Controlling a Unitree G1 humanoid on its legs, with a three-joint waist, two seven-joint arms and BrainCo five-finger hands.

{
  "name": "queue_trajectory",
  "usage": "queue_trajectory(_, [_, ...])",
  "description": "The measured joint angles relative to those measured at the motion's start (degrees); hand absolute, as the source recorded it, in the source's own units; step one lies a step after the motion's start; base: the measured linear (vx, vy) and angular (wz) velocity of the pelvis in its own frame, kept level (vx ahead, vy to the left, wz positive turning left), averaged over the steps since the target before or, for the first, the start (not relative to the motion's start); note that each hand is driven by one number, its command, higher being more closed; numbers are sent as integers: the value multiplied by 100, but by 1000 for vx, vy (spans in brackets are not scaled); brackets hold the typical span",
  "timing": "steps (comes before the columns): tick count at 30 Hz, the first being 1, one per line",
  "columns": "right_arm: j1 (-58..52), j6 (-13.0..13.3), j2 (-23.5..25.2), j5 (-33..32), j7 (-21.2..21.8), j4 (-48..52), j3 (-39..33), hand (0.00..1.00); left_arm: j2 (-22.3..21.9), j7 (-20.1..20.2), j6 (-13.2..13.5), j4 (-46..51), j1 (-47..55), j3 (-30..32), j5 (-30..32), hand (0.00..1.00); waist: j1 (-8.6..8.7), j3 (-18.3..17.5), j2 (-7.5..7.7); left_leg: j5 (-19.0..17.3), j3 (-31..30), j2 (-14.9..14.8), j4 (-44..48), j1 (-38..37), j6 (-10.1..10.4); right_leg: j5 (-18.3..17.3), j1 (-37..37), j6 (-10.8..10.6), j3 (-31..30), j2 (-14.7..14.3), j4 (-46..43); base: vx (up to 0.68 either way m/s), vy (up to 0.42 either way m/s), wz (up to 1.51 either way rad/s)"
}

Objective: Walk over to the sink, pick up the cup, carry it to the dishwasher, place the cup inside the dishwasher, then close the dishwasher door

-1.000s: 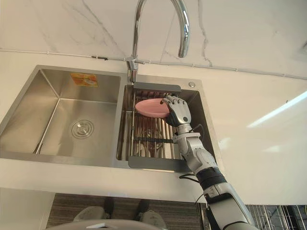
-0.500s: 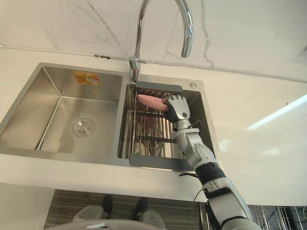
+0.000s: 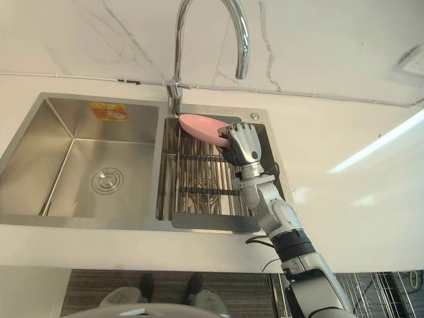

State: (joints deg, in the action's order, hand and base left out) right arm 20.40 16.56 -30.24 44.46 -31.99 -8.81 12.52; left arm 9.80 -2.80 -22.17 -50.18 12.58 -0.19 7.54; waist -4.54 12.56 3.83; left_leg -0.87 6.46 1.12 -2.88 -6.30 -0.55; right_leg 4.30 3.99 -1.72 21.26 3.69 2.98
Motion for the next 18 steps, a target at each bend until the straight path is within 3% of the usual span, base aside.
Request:
queue_trajectory(6, [-460, 275, -254, 258, -86, 1181, -283, 100, 3, 52, 37, -24, 4, -61, 172, 0, 128, -14, 2, -22, 127, -15, 4, -21, -1, 32, -5, 13, -93, -24, 38, 5, 15, -9])
queue_trajectory(10, [-1122, 449, -465, 318, 88, 2021, -852, 100, 45, 49, 37, -100, 39, -193, 175, 0, 170, -168, 16, -109, 315, -44, 11, -87, 7, 42, -8, 16, -287, -74, 69, 33, 18, -25])
queue_trajectory(14, [-1965, 448, -673, 324, 183, 2384, -1734, 100, 52, 31, 80, -260, 90, -247, 186, 0, 409, -316, 13, -212, 503, -62, 76, -124, 42, 43, -35, 15, -478, -100, 68, 25, 15, -25])
queue_trajectory(18, [-2519, 225, -741, 326, 222, 2379, -2440, 100, 49, -36, 59, -296, 152, -275, 284, 0, 585, -329, 4, -297, 910, -94, 109, -87, 4, 89, -287, 17, -833, -138, -38, -25, 22, -53])
